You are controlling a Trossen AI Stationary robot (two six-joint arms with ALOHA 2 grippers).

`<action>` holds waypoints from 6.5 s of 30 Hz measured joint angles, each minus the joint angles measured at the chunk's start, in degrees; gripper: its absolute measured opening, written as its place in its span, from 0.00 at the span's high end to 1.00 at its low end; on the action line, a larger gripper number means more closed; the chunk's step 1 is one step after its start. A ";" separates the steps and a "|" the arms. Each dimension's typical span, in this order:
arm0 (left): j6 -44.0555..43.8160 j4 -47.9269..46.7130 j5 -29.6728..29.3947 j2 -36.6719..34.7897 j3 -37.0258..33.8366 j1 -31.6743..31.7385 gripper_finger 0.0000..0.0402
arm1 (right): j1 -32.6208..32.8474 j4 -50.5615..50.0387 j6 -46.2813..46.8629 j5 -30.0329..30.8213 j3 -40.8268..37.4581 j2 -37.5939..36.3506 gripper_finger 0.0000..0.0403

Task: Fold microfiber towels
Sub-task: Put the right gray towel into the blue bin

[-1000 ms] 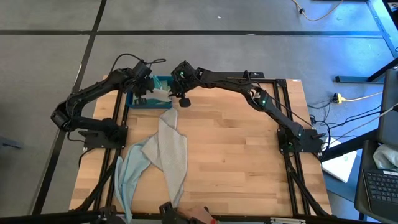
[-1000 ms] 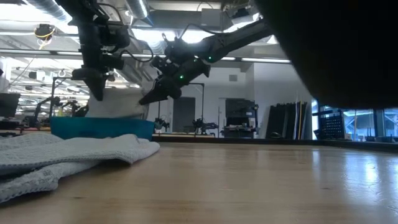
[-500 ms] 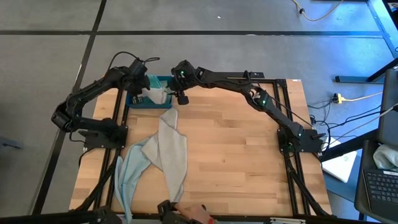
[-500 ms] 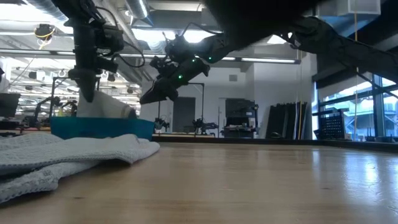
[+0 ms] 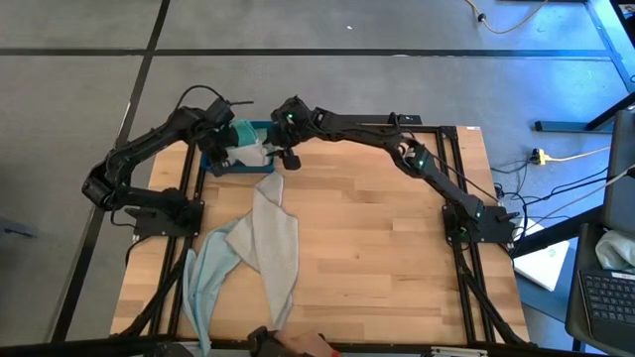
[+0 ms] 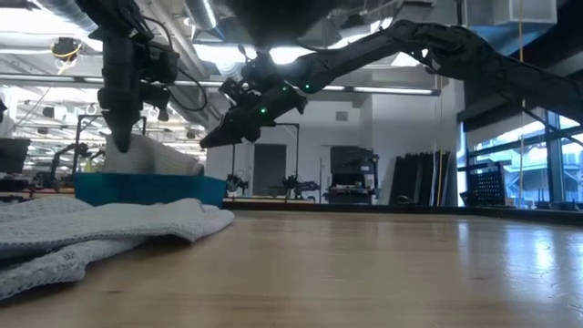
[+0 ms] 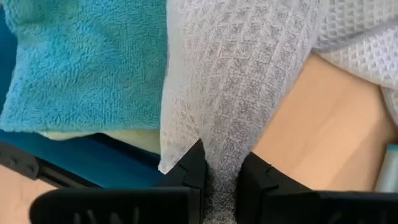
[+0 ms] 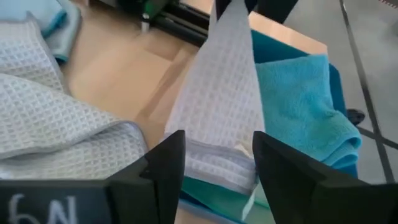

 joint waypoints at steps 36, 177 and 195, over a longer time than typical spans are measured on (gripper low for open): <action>-1.26 6.38 -2.18 0.00 0.07 1.10 0.90 | 10.07 7.52 25.79 27.72 -1.66 -5.22 0.40; 1.23 26.79 -20.58 1.25 -7.21 -12.31 0.55 | 7.79 -7.05 14.00 -22.25 -9.97 -13.29 0.58; -1.51 10.78 2.21 -4.07 2.25 -10.20 0.56 | 6.94 -9.72 12.70 -22.23 -9.99 -13.27 0.58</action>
